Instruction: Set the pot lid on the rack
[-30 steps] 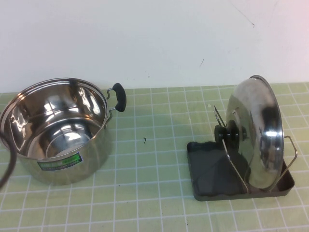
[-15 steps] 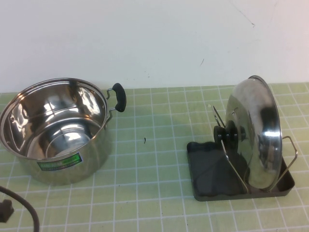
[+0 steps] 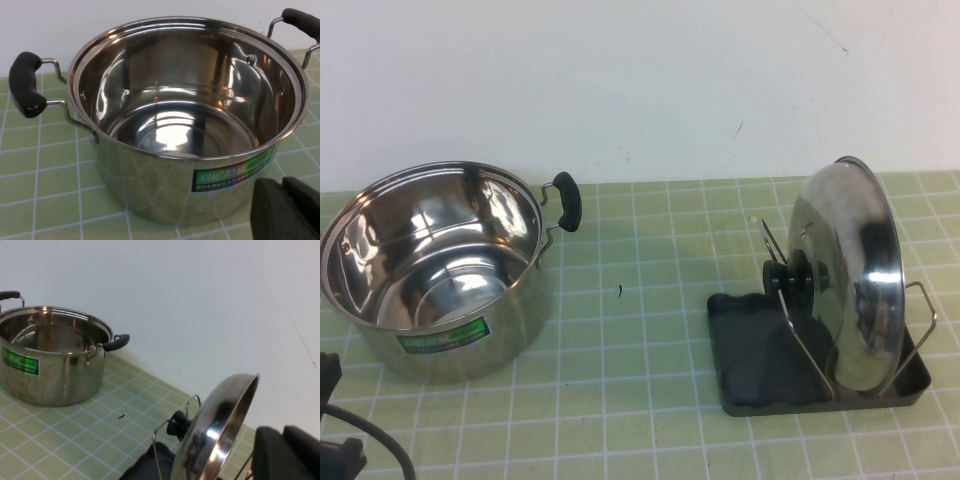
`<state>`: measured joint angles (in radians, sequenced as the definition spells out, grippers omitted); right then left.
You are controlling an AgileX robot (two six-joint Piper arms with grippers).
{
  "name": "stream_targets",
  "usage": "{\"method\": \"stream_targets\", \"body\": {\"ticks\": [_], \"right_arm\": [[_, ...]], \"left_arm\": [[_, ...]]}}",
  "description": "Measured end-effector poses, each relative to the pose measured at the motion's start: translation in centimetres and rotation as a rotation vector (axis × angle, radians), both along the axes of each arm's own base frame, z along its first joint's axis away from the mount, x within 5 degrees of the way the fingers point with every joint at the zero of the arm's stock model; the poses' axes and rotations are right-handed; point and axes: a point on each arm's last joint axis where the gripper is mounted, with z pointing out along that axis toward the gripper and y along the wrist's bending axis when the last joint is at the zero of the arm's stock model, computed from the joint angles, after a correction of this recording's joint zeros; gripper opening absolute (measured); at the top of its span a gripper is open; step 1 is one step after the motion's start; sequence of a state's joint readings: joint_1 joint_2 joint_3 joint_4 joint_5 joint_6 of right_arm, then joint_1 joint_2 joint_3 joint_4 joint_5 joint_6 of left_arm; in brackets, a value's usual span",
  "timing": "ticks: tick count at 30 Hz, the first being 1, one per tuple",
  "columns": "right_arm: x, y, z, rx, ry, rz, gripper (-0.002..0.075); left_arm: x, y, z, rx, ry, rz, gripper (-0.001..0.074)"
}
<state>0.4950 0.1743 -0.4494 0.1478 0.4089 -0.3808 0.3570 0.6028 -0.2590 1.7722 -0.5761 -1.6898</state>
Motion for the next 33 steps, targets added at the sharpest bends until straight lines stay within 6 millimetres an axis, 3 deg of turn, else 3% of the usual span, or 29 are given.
{"method": "stream_targets", "body": {"ticks": [3, 6, 13, 18, 24, 33], "right_arm": [[0.1, 0.0, -0.7, -0.021, 0.018, -0.007, 0.0031], [0.1, -0.3, -2.9, -0.041, 0.078, -0.067, 0.0030], [0.8, -2.0, -7.9, -0.015, 0.027, -0.455, 0.0030], [1.4, -3.1, -11.1, -0.033, 0.082, -0.674, 0.0030], [1.6, -3.4, -13.2, 0.035, 0.158, -0.711, 0.0030], [1.6, -3.0, -13.7, 0.106, 0.220, -0.628, 0.0030]], "left_arm": [[0.0, 0.0, 0.0, 0.000, 0.000, 0.000, 0.0001], [0.0, 0.0, 0.0, 0.000, 0.000, 0.000, 0.0001], [0.0, 0.0, 0.0, 0.000, 0.000, 0.000, 0.0000], [0.0, 0.0, 0.0, 0.000, 0.000, 0.000, -0.0001], [0.0, 0.0, 0.0, 0.000, 0.000, 0.000, -0.0001], [0.0, 0.0, 0.0, 0.000, 0.000, 0.000, -0.0001]]}}
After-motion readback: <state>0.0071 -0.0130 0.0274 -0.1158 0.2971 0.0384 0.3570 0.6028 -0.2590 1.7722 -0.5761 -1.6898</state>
